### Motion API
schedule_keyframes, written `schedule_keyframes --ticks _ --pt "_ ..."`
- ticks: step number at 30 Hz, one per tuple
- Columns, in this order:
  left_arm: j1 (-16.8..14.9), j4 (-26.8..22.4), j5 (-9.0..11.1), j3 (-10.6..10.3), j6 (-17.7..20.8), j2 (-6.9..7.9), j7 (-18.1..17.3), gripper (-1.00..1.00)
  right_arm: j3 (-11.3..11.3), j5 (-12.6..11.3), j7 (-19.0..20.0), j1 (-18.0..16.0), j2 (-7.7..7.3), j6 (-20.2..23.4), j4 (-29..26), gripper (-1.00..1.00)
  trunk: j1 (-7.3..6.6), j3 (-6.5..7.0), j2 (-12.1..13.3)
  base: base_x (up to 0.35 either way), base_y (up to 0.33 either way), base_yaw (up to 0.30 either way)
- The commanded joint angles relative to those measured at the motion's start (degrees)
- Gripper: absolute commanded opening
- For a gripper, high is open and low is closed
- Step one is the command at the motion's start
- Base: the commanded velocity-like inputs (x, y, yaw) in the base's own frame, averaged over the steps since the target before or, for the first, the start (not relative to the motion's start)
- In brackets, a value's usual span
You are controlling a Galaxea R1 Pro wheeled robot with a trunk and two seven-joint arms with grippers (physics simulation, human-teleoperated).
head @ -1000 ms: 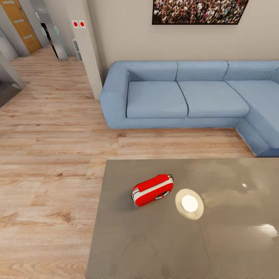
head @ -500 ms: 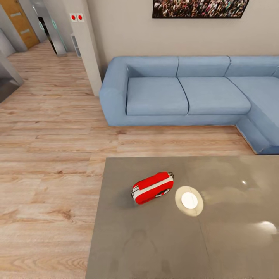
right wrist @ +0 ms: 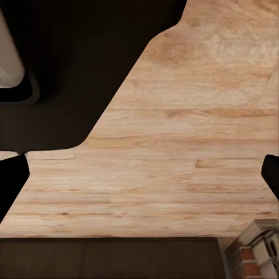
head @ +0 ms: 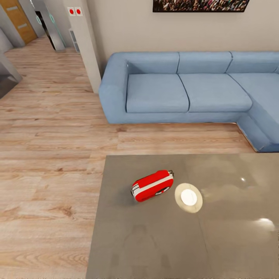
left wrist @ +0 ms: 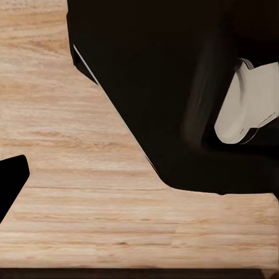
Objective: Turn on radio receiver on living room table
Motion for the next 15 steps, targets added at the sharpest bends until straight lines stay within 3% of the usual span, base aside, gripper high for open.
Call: schedule_keyframes --ticks 1,15 --pt "0.00 0.00 0.00 -0.01 0.05 0.00 0.00 1.00 0.00 0.00 0.00 0.00 0.00 0.00 0.00 1.00 -0.23 0.09 0.41 0.000 0.000 0.000" --pt "0.00 0.00 0.05 -0.03 0.14 0.08 0.44 1.00 0.00 0.00 0.00 0.00 0.00 0.00 0.00 1.00 -3.30 1.30 6.03 0.000 0.000 0.000"
